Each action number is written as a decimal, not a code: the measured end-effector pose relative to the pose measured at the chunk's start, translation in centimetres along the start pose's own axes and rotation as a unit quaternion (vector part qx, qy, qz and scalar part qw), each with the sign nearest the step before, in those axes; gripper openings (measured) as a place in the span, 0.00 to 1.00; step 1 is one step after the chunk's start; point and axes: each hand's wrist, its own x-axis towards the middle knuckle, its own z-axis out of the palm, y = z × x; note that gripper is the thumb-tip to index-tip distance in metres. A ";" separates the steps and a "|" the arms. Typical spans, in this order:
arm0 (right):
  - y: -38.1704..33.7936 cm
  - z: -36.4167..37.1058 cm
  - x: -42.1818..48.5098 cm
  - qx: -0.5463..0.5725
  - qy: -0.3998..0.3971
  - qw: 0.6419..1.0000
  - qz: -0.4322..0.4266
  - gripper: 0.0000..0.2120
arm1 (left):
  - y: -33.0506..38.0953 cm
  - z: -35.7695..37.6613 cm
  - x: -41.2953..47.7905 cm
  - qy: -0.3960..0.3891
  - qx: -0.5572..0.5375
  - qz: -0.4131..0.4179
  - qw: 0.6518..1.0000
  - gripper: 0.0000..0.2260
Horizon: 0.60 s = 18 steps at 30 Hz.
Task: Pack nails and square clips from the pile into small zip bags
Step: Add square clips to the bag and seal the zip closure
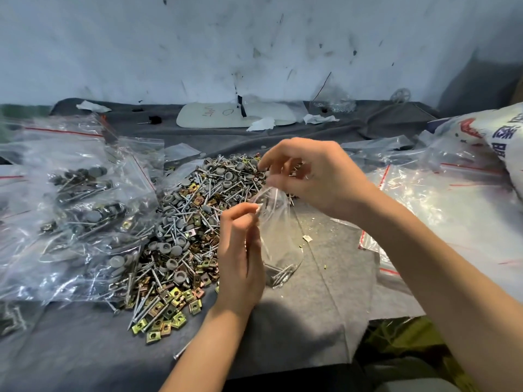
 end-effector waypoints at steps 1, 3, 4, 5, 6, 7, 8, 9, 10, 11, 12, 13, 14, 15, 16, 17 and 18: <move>0.6 0.0 0.1 0.021 0.037 0.999 0.011 0.06 | -0.1 0.0 0.0 0.005 -0.005 -0.009 1.000 0.06; 2.1 0.2 0.3 0.040 0.094 0.994 0.048 0.03 | -0.1 0.0 -0.1 0.017 -0.014 -0.022 1.000 0.07; 3.0 0.5 0.5 0.042 0.109 0.990 0.074 0.04 | -0.1 0.0 -0.1 0.026 -0.016 -0.026 0.999 0.07; 3.9 0.9 0.6 0.037 0.112 0.988 0.100 0.06 | -0.2 0.0 -0.1 0.038 -0.018 -0.029 0.999 0.08; 4.9 1.5 0.6 0.026 0.103 0.986 0.130 0.08 | -0.2 0.0 -0.1 0.050 -0.022 -0.032 0.998 0.08; 5.8 2.2 0.5 0.015 0.087 0.984 0.157 0.08 | -0.2 -0.1 -0.1 0.060 -0.025 -0.035 0.997 0.09; 6.6 3.1 0.4 0.005 0.069 0.981 0.181 0.08 | -0.2 -0.1 -0.1 0.070 -0.030 -0.036 0.996 0.11; 7.4 4.0 0.3 -0.002 0.051 0.978 0.201 0.08 | -0.2 -0.2 -0.1 0.077 -0.034 -0.035 0.996 0.11; 8.0 4.8 0.2 -0.007 0.036 0.976 0.213 0.07 | -0.1 -0.2 -0.1 0.083 -0.037 -0.033 0.995 0.12; 8.4 5.7 0.2 -0.010 0.026 0.975 0.220 0.06 | -0.1 -0.4 -0.1 0.087 -0.037 -0.031 0.995 0.11; 8.7 6.4 0.2 -0.014 0.020 0.974 0.225 0.06 | 0.0 -0.4 -0.2 0.091 -0.036 -0.030 0.995 0.11; 9.0 7.1 0.3 -0.016 0.018 0.973 0.229 0.05 | 0.0 -0.5 -0.1 0.093 -0.034 -0.032 0.995 0.11; 9.1 7.8 0.3 -0.015 0.019 0.971 0.236 0.04 | 0.0 -0.5 -0.1 0.094 -0.032 -0.036 0.994 0.10; 9.1 8.4 0.4 -0.012 0.018 0.970 0.242 0.01 | -0.1 -0.5 0.0 0.095 -0.030 -0.040 0.994 0.10; 9.1 9.1 0.5 -0.012 0.018 0.968 0.249 0.03 | -0.1 -0.4 0.0 0.096 -0.030 -0.041 0.994 0.10; 9.1 9.8 0.5 -0.018 0.022 0.967 0.254 0.05 | -0.1 -0.4 0.0 0.096 -0.029 -0.040 0.994 0.10; 9.0 10.5 0.5 -0.032 0.031 0.965 0.260 0.07 | -0.1 -0.4 0.0 0.095 -0.028 -0.039 0.994 0.10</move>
